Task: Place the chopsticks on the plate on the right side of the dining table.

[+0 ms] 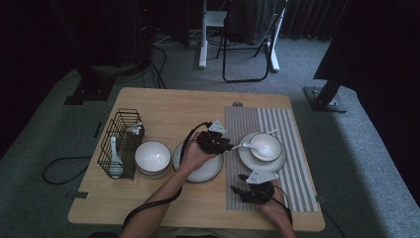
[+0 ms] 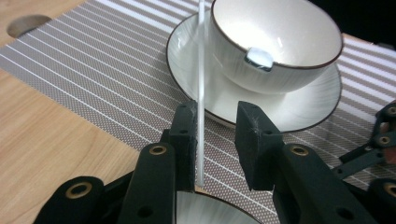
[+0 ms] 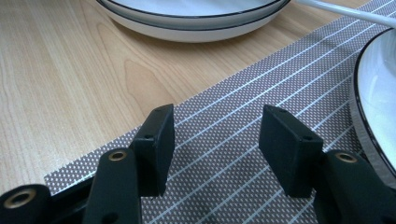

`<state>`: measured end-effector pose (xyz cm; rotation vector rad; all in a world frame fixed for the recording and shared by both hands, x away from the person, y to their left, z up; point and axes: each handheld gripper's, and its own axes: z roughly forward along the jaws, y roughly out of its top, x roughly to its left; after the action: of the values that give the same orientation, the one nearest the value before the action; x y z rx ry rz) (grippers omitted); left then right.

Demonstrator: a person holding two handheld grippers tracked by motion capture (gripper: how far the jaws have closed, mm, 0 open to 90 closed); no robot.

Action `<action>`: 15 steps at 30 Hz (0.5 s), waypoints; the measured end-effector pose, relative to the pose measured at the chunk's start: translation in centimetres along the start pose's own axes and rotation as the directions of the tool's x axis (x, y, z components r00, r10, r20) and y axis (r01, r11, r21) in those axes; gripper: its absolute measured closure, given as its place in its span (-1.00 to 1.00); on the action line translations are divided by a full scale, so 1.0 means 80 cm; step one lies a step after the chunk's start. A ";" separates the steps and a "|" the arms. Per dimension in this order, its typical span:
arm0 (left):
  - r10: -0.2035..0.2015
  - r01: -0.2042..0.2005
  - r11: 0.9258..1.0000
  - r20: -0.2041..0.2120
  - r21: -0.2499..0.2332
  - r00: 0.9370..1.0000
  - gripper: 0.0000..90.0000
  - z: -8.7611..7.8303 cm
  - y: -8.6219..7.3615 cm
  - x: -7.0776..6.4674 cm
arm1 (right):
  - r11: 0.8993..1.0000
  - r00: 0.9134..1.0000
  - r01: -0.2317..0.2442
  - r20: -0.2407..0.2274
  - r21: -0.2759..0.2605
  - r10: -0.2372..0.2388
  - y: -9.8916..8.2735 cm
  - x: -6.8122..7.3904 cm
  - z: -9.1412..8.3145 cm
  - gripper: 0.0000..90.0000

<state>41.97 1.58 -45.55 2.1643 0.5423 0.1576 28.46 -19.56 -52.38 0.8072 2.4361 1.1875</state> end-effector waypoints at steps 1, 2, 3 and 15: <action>0.002 -0.002 1.000 0.001 -0.010 1.000 0.54 -0.003 0.001 0.000 | 1.000 1.000 0.001 0.001 0.002 -0.001 0.000 0.001 0.000 0.01; 0.005 -0.005 1.000 0.001 -0.018 1.000 0.54 -0.007 0.001 -0.001 | 1.000 1.000 -0.001 0.002 0.003 0.001 0.001 0.001 0.000 0.00; 0.005 -0.005 1.000 0.004 -0.026 1.000 0.54 -0.011 0.002 -0.002 | 1.000 1.000 -0.001 0.001 0.002 0.001 0.001 0.001 0.000 0.00; 0.034 -0.031 0.995 0.032 -0.094 0.999 0.49 -0.051 0.006 -0.013 | 1.000 1.000 -0.012 0.023 -0.015 0.012 0.007 -0.005 -0.003 0.00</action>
<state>39.96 3.85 -42.62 2.0815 0.4716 0.1611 28.82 -19.66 -51.81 0.8282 2.4038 1.1926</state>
